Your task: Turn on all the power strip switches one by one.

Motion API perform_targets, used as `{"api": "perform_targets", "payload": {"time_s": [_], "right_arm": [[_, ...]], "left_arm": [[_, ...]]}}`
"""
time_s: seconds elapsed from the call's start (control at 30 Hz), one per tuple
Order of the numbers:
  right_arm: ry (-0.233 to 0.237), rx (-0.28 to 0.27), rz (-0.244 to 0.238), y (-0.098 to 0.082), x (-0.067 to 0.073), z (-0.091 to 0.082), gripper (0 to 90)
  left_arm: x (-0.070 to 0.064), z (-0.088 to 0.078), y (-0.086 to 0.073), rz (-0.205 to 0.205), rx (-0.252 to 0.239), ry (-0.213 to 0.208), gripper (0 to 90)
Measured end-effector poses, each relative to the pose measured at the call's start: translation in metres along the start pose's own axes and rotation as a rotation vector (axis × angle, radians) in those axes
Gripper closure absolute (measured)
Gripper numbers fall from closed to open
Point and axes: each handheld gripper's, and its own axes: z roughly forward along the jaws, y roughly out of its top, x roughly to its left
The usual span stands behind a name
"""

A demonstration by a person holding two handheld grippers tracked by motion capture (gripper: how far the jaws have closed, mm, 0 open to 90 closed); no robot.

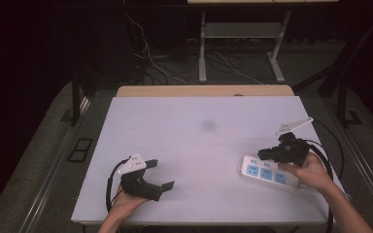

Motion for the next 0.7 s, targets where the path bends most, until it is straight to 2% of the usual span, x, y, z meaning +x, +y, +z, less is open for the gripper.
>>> {"api": "perform_targets", "payload": {"time_s": [0.2,0.3,0.43,0.5,0.53,0.7], "right_arm": [[-0.049,-0.084,0.059,-0.009,0.008,-0.012,49.5],[-0.091,-0.121,0.094,-0.015,0.014,-0.018,35.3],[-0.109,-0.173,0.135,-0.021,0.019,-0.023,15.6],[-0.093,-0.176,0.147,-0.024,0.022,-0.025,3.7],[-0.09,-0.177,0.152,-0.026,0.024,-0.025,0.3],[-0.091,-0.227,0.159,-0.037,0.032,-0.025,0.3]], "left_arm": [[-0.001,0.0,0.0,0.0,-0.004,-0.002,0.0],[-0.001,-0.001,0.001,0.001,-0.008,-0.002,0.0],[0.0,-0.001,0.001,-0.002,-0.011,0.0,0.0],[-0.001,-0.002,0.001,-0.004,-0.013,0.001,0.0],[-0.001,-0.002,0.001,-0.004,-0.013,0.001,0.0],[0.0,-0.002,0.001,-0.004,-0.013,0.001,0.0]]}}
